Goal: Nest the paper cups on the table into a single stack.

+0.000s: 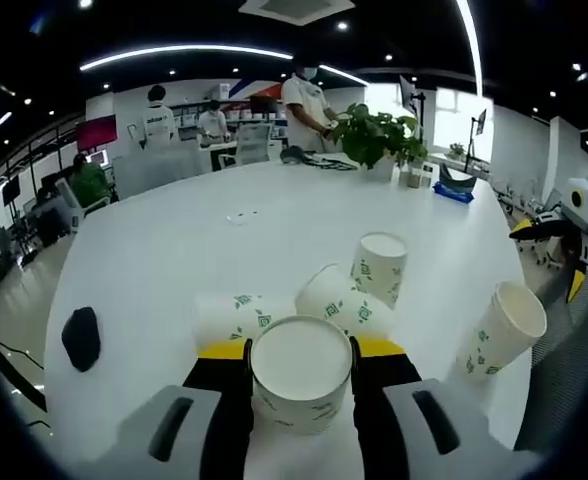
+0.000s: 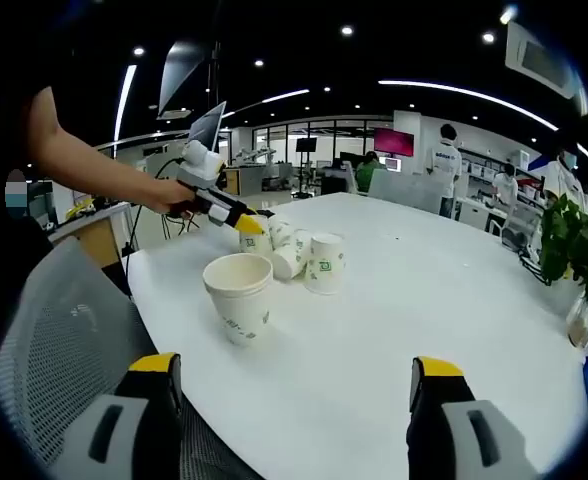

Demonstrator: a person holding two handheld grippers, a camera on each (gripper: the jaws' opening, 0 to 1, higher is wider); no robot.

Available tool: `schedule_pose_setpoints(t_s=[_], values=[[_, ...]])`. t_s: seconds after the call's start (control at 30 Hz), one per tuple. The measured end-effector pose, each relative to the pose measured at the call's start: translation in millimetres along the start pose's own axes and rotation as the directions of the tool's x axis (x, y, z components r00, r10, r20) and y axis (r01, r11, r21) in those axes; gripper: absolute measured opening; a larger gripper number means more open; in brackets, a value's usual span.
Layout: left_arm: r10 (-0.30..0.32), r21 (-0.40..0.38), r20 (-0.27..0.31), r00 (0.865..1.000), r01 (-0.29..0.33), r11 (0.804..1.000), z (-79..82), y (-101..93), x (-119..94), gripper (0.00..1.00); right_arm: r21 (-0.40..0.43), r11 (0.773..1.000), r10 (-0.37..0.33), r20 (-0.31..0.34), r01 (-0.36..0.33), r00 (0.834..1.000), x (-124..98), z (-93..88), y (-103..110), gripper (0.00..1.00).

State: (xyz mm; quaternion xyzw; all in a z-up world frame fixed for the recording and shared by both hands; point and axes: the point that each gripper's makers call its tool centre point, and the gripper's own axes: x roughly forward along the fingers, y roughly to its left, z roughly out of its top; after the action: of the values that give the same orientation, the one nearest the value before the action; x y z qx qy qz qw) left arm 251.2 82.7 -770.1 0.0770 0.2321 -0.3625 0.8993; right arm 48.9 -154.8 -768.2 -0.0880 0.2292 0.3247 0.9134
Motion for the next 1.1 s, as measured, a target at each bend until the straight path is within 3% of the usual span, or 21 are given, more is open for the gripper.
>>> schedule_pose_setpoints(t_s=[0.6, 0.77, 0.83, 0.9, 1.1], values=[[0.062, -0.069, 0.084, 0.995, -0.056, 0.996, 23.6, -9.8, -49.4, 0.36, -0.032, 0.999, -0.029, 0.031, 0.030, 0.999, -5.7, 11.0, -3.6, 0.96], [0.055, -0.078, 0.098, 0.994, -0.047, 0.996, 47.9, -44.2, -73.8, 0.36, -0.027, 0.999, -0.032, 0.043, 0.033, 0.999, -14.7, 19.4, -4.0, 0.95], [0.044, -0.080, 0.115, 0.992, -0.035, 0.996, 47.9, -49.9, -75.6, 0.36, -0.018, 0.999, -0.029, 0.047, 0.030, 0.998, -17.9, 24.3, -1.8, 0.94], [0.038, -0.103, 0.131, 0.991, -0.024, 0.994, 62.2, -63.2, -86.8, 0.36, -0.011, 1.000, -0.026, 0.055, 0.027, 0.998, -20.4, 30.2, 1.2, 0.93], [-0.008, -0.096, 0.153, 0.988, 0.023, 0.995, 72.0, -84.8, -96.3, 0.36, 0.001, 1.000, -0.003, 0.082, 0.003, 0.997, -21.0, 44.5, 11.7, 0.91]])
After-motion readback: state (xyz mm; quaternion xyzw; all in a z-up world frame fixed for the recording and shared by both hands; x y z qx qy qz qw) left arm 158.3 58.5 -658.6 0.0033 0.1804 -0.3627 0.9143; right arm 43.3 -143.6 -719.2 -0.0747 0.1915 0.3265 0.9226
